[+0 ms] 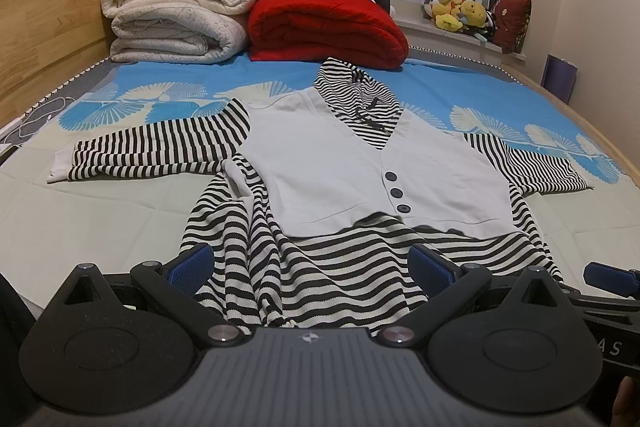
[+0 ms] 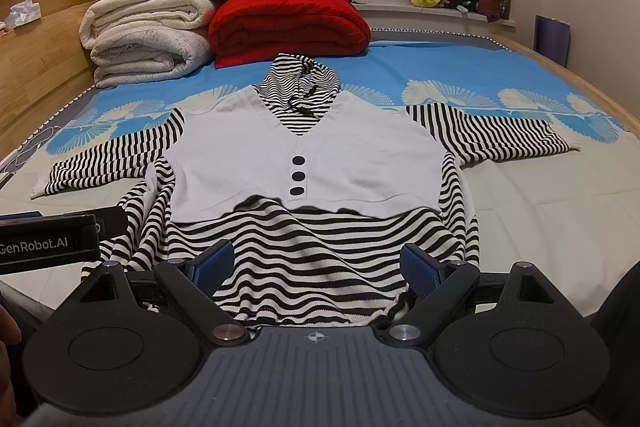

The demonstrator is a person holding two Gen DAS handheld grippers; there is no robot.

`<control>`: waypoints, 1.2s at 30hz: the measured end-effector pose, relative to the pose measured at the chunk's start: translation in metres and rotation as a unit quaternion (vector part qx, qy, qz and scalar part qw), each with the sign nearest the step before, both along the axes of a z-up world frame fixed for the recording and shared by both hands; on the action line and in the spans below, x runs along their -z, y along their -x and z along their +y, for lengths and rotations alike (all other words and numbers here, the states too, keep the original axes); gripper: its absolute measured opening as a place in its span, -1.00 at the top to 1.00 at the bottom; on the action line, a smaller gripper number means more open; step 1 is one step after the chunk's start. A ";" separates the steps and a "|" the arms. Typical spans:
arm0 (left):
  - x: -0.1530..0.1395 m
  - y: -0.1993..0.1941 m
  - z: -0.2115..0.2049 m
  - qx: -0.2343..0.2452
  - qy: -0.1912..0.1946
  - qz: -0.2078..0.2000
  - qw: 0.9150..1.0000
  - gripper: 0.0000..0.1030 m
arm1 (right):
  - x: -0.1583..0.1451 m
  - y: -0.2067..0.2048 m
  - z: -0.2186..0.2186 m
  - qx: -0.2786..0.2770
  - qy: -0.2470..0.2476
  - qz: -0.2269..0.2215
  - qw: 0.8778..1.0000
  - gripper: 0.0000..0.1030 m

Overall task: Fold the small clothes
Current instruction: 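Grasp the striped hem with the left tool while the right tool grasps the hem beside it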

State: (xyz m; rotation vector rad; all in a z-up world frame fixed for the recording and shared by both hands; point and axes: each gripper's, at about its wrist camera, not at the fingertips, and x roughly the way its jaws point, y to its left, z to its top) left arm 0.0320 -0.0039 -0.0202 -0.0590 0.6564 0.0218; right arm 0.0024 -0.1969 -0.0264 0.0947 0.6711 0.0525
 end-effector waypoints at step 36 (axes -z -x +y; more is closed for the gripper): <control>0.104 -0.091 0.077 -0.113 0.028 0.217 0.969 -0.37 | 0.099 -0.075 -0.092 0.217 -0.067 0.173 0.958 0.85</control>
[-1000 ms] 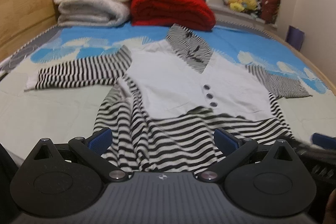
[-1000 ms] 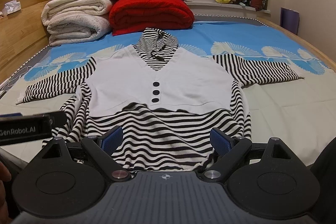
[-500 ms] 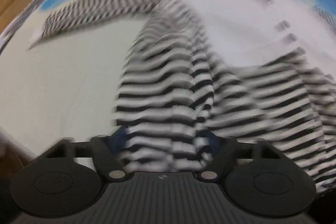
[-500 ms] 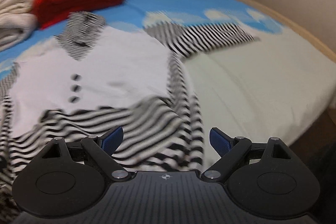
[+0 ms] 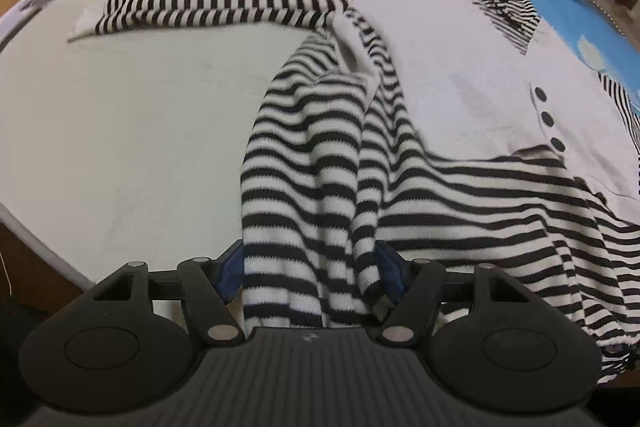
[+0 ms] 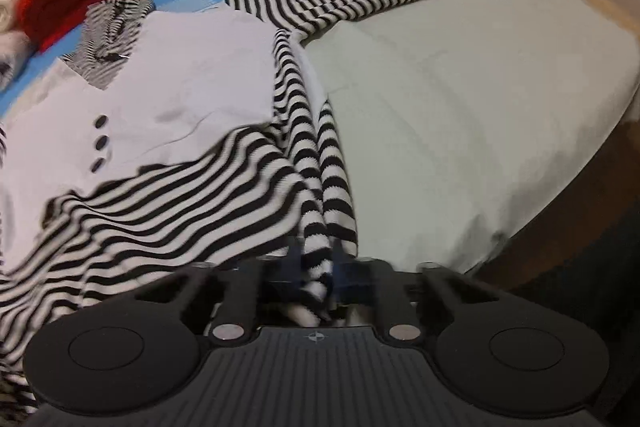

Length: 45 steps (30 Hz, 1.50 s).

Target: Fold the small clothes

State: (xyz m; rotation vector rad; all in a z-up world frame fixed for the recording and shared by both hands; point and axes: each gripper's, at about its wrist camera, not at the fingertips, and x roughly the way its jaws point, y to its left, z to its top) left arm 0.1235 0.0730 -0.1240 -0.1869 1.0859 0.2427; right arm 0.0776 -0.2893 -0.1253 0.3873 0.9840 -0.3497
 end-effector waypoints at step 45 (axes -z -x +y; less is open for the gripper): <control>-0.072 -0.168 0.207 -0.095 -0.034 -0.137 0.985 0.49 | -0.143 -0.181 0.053 -0.198 0.088 -0.262 0.941 -0.13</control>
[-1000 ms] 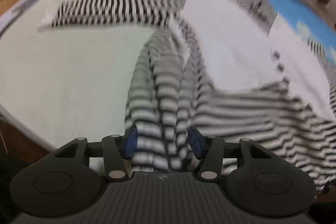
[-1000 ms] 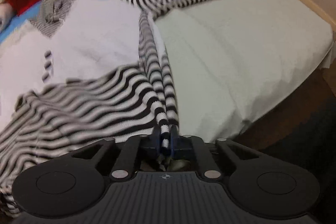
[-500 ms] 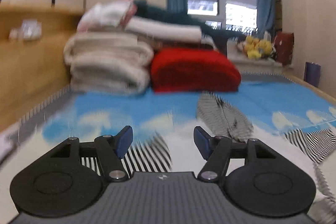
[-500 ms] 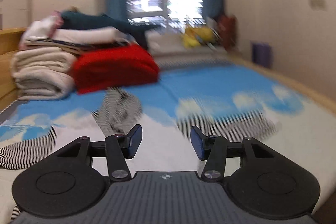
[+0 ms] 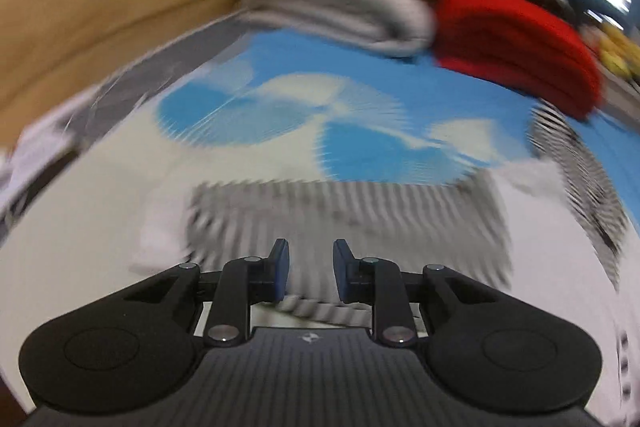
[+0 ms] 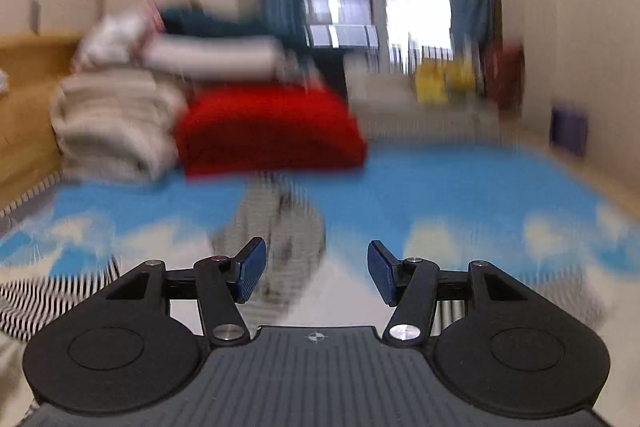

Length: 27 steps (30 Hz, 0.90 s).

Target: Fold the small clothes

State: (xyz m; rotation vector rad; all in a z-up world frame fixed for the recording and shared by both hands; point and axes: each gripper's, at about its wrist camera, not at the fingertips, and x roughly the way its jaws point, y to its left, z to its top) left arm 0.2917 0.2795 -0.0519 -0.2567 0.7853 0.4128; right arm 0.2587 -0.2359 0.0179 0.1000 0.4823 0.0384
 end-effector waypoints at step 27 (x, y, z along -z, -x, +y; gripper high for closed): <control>-0.007 -0.033 0.047 -0.147 0.110 -0.039 0.982 0.89 | 0.021 -0.049 0.005 -0.034 -0.014 0.100 0.994 0.99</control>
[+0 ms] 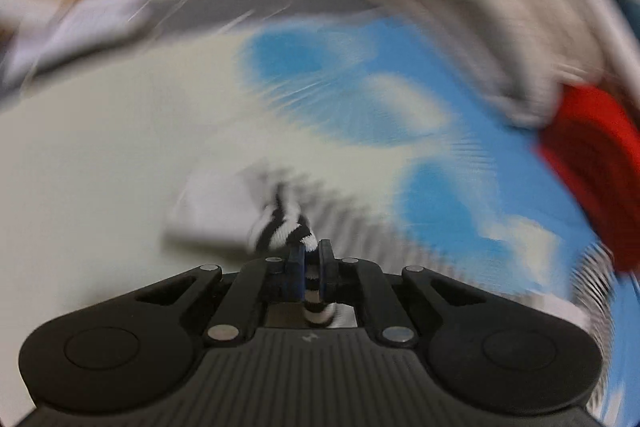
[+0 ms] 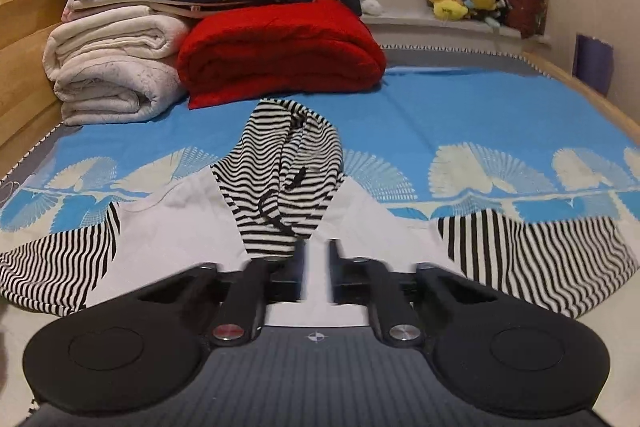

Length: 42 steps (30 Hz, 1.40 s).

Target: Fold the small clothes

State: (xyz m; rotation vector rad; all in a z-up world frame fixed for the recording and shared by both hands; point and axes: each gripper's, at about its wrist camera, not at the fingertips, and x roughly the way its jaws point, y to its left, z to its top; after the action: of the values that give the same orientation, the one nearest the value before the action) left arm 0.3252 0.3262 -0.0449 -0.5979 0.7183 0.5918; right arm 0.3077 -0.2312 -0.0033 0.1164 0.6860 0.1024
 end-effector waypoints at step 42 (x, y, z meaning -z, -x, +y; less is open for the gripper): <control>-0.032 -0.076 -0.181 0.265 0.017 0.065 0.962 0.56 | 0.111 -0.089 -0.041 0.095 -0.213 0.137 0.963 0.96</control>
State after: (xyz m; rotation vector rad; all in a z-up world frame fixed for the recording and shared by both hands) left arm 0.4013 0.1449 -0.0132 -0.3757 0.9704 0.1205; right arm 0.3963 -0.2719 -0.1147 0.6186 0.9179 0.0474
